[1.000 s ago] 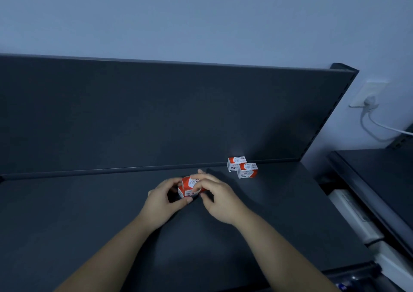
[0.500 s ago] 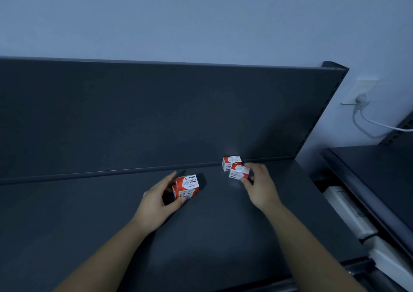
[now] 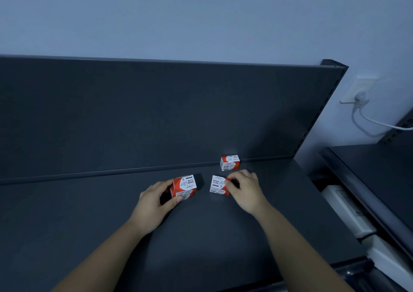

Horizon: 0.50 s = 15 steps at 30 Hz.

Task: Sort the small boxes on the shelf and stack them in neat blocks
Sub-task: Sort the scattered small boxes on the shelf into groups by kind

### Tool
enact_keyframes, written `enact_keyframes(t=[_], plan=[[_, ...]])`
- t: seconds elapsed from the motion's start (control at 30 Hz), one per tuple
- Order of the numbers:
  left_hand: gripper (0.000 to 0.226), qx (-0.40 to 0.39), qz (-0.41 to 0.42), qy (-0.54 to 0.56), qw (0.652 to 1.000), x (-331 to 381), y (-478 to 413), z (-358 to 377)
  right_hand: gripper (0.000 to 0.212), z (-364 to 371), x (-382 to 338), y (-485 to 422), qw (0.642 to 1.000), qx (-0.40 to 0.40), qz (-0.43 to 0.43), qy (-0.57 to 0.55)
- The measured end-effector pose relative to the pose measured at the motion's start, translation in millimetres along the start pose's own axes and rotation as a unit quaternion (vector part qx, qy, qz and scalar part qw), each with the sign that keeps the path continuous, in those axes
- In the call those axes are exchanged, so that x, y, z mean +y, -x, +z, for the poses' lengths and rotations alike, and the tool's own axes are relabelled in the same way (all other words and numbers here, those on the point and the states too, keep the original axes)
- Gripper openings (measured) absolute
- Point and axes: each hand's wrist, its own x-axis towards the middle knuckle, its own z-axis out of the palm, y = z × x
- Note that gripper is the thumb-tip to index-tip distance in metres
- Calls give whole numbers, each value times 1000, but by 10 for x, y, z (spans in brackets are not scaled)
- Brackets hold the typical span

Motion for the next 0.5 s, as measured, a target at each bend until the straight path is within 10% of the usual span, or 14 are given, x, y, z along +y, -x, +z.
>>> enact_keyframes(t=[0.27, 0.5], plan=[[56, -4, -10, 4, 1000, -16, -15, 2, 51, -104, -17, -329, 996, 43, -10, 71], [60, -5, -14, 1, 1000, -6, -18, -1, 31, -95, 45, -333, 993, 47, -58, 90]])
